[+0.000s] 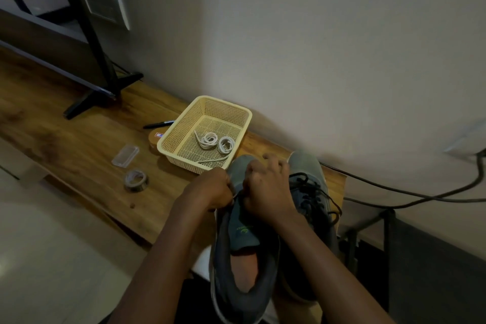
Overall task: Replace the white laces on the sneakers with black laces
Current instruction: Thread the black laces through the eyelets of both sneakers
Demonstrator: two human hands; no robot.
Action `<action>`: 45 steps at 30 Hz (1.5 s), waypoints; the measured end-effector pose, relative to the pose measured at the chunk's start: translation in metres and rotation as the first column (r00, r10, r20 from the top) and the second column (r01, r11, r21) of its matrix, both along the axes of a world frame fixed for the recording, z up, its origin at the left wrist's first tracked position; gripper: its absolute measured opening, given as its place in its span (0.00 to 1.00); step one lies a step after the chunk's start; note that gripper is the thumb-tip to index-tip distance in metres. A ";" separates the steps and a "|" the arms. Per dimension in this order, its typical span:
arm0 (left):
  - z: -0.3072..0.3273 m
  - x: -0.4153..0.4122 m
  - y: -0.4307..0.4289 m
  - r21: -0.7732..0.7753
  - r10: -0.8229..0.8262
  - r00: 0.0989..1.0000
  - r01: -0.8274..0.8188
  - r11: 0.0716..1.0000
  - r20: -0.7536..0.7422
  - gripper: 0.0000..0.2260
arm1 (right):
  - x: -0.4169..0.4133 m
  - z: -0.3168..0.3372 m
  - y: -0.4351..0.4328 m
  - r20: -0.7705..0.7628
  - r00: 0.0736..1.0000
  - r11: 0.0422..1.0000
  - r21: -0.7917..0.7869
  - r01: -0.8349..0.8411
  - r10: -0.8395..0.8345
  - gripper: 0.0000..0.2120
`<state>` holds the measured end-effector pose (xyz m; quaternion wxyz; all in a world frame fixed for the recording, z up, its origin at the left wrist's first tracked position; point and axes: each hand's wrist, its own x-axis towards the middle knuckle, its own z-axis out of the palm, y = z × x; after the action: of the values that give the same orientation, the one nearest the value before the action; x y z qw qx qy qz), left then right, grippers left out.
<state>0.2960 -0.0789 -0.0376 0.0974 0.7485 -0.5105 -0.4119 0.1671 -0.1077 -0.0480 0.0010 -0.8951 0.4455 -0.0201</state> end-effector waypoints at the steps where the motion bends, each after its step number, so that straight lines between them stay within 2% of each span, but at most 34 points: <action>1: 0.000 0.001 0.000 -0.006 -0.004 1.000 0.004 1.000 -0.001 0.13 | 0.002 -0.001 0.001 0.007 1.000 1.000 -0.009 -0.008 0.009 0.09; 3: 0.002 0.002 0.000 -0.020 -0.018 1.000 0.018 1.000 -0.011 0.12 | 0.004 -0.004 0.002 0.019 1.000 1.000 -0.021 -0.020 0.020 0.08; 8: 0.000 0.003 0.000 -0.038 -0.043 0.999 0.042 0.998 -0.028 0.11 | 0.010 -0.011 0.002 0.087 0.996 0.999 -0.047 -0.021 0.025 0.12; 11: -0.002 0.003 -0.001 -0.032 -0.048 0.999 0.048 0.998 -0.007 0.12 | 0.007 -0.015 0.001 0.111 0.994 1.000 -0.001 -0.002 0.002 0.05; 15: -0.004 0.004 -0.001 -0.011 -0.063 0.996 0.062 0.998 -0.070 0.12 | -0.001 -0.019 -0.002 0.169 0.984 0.998 0.039 0.045 -0.051 0.09; 19: -0.006 0.007 -0.001 -0.001 -0.067 0.990 0.067 0.998 -0.122 0.09 | 0.003 -0.021 0.002 0.192 0.978 0.995 0.076 0.070 -0.083 0.08; 30: -0.009 0.007 -0.003 0.017 -0.076 0.993 0.077 0.997 -0.089 0.02 | 0.002 -0.027 0.005 0.245 0.959 0.985 0.135 0.109 -0.139 0.09; 33: -0.012 0.009 -0.003 0.026 -0.023 0.994 0.026 0.999 -0.111 0.10 | 0.001 -0.025 0.002 0.283 0.942 0.974 0.185 0.129 -0.179 0.08; 39: -0.014 0.010 -0.005 0.043 0.010 0.988 -0.004 0.999 -0.156 0.11 | -0.001 -0.023 -0.002 0.326 0.922 0.963 0.232 0.137 -0.210 0.07; 45: -0.011 0.009 -0.003 0.016 -0.044 0.993 0.046 0.999 -0.112 0.04 | 0.002 -0.026 0.001 0.283 0.945 0.981 0.148 0.128 -0.166 0.07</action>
<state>0.3047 -0.0818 -0.0487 0.1094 0.7134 -0.5173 -0.4598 0.1689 -0.1065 -0.0742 0.1228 -0.8445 0.5062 -0.1246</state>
